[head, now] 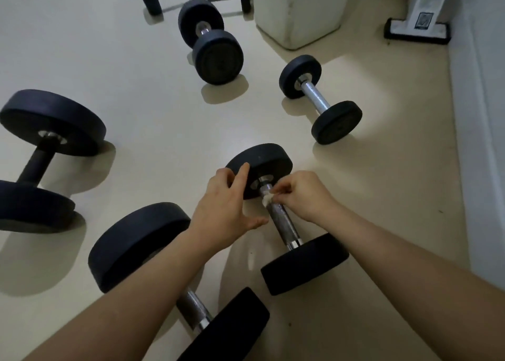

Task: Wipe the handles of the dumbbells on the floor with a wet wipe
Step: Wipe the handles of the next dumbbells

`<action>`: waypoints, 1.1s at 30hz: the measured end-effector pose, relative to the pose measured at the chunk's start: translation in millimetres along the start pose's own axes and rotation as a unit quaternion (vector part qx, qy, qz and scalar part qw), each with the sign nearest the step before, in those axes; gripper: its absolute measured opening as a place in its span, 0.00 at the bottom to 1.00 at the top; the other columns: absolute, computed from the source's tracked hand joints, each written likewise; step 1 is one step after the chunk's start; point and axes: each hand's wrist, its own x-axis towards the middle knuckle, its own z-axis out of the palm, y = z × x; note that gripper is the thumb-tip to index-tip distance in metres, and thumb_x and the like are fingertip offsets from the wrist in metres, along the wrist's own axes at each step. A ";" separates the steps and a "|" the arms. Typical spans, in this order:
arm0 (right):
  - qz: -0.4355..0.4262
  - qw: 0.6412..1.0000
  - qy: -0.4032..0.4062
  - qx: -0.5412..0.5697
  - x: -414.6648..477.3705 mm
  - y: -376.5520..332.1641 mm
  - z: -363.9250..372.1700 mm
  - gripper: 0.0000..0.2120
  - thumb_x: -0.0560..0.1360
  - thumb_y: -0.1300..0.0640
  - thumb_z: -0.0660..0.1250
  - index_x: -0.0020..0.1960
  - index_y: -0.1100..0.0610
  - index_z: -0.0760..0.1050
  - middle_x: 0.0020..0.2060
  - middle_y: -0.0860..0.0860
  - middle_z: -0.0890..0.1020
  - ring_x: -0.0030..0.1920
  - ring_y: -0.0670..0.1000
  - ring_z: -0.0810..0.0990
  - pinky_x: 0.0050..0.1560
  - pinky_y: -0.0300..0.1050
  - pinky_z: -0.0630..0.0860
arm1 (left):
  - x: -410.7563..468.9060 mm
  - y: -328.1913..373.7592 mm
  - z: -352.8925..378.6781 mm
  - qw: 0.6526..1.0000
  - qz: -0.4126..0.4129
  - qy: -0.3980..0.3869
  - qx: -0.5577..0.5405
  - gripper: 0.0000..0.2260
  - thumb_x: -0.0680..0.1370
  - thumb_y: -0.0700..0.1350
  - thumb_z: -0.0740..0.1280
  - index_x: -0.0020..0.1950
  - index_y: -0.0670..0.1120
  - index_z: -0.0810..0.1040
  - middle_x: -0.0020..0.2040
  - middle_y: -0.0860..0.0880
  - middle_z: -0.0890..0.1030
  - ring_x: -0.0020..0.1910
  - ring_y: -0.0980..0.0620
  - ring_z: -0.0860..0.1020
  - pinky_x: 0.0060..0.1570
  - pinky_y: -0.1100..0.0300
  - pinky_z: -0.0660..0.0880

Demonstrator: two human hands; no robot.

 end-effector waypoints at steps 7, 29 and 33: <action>-0.020 0.995 -0.076 -0.061 -17.6 -5.9 1.5 0.06 0.72 0.56 0.71 0.47 0.52 0.85 0.41 0.48 0.85 0.41 0.45 0.80 0.47 0.39 0.75 | -7.1 -27.0 -0.8 0.997 0.008 0.056 -0.056 0.27 0.75 0.40 0.65 0.74 0.46 0.65 0.64 0.45 0.70 0.55 0.47 0.75 0.49 0.58 0.73; -0.122 0.981 -0.085 -0.127 3.2 -26.5 -2.1 0.06 0.75 0.57 0.67 0.46 0.55 0.83 0.44 0.52 0.80 0.45 0.53 0.79 0.49 0.50 0.77 | -11.9 -8.9 -9.3 0.999 -0.031 -0.017 0.012 0.40 0.71 0.36 0.59 0.77 0.59 0.46 0.79 0.54 0.47 0.76 0.55 0.51 0.60 0.56 0.72; -0.139 0.970 -0.162 -0.116 -16.2 -23.4 6.7 0.08 0.76 0.58 0.67 0.52 0.53 0.83 0.49 0.49 0.80 0.49 0.48 0.78 0.52 0.41 0.74 | -29.3 -24.0 -9.9 0.997 -0.067 -0.033 0.001 0.41 0.71 0.34 0.61 0.78 0.57 0.45 0.79 0.55 0.49 0.76 0.53 0.52 0.62 0.54 0.71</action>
